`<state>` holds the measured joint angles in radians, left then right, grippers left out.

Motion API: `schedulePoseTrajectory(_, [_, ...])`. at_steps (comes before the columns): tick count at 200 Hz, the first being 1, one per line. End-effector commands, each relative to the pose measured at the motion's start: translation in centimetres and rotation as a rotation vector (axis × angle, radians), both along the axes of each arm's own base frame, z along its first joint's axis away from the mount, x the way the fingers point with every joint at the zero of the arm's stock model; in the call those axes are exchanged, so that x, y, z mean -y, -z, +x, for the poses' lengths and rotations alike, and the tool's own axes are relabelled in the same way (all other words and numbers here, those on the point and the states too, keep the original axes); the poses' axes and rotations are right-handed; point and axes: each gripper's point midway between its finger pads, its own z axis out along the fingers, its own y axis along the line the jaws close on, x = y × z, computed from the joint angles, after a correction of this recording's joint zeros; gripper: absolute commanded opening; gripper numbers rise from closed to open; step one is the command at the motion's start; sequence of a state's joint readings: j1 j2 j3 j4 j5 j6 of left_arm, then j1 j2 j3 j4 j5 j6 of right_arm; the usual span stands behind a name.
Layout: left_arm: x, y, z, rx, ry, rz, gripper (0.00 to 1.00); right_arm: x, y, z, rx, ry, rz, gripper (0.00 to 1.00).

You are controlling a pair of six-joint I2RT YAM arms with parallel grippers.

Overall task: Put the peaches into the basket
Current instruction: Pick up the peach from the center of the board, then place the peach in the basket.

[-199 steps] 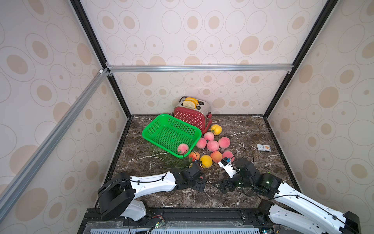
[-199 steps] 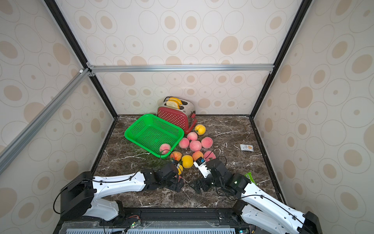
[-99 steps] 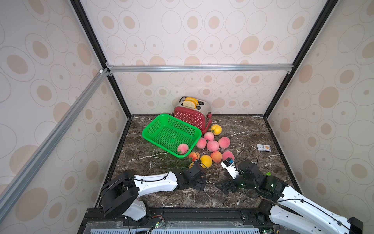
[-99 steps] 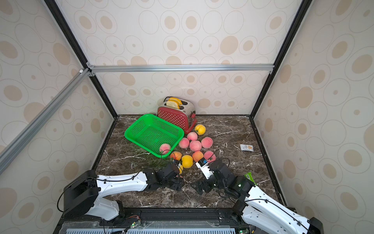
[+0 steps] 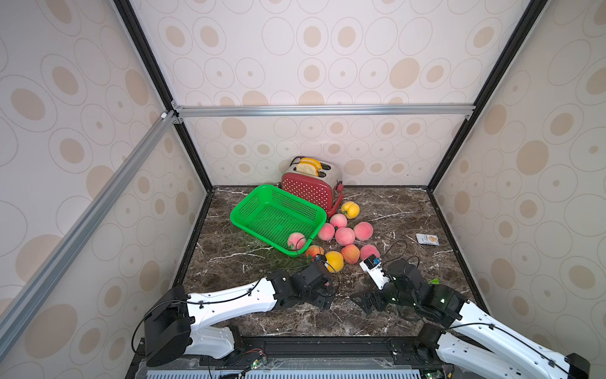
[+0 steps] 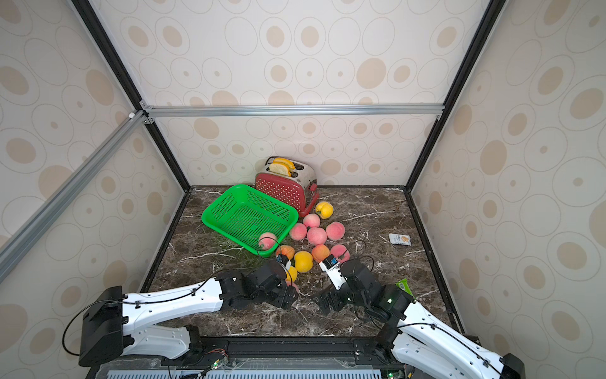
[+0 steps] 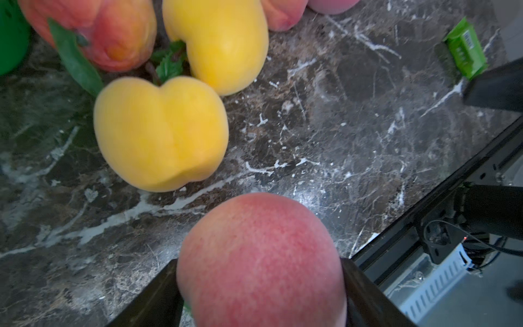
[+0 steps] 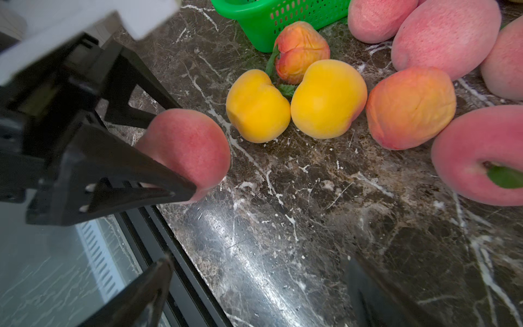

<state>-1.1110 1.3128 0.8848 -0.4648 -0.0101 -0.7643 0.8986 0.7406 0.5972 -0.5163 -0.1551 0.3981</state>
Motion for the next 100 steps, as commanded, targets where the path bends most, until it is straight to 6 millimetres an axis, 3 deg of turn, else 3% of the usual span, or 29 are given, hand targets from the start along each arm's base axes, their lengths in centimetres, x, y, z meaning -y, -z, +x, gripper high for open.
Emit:
schedulePoseTrajectory(1, [0.3, -2.4, 0.9, 0.061, 0.027, 0.036, 0.73, -0.3, -1.7, 0.5, 0.046, -0.013, 0.0, 1.0])
schedulePoseTrajectory(27, [0.2, -5.3, 3.5, 0.116, 0.005, 0.008, 0.74, -0.5, -2.8, 0.8, 0.075, -0.009, 0.025, 1.0])
schedulePoseTrajectory(51, [-1.4, -7.7, 6.9, 0.183, -0.036, 0.018, 0.74, -0.4, -3.1, 0.9, 0.086, -0.007, 0.021, 1.0])
schedulePoseTrajectory(100, [-4.5, -8.9, 13.6, 0.22, -0.112, 0.075, 0.76, -0.7, -3.6, 1.1, 0.1, -0.031, -0.004, 1.0])
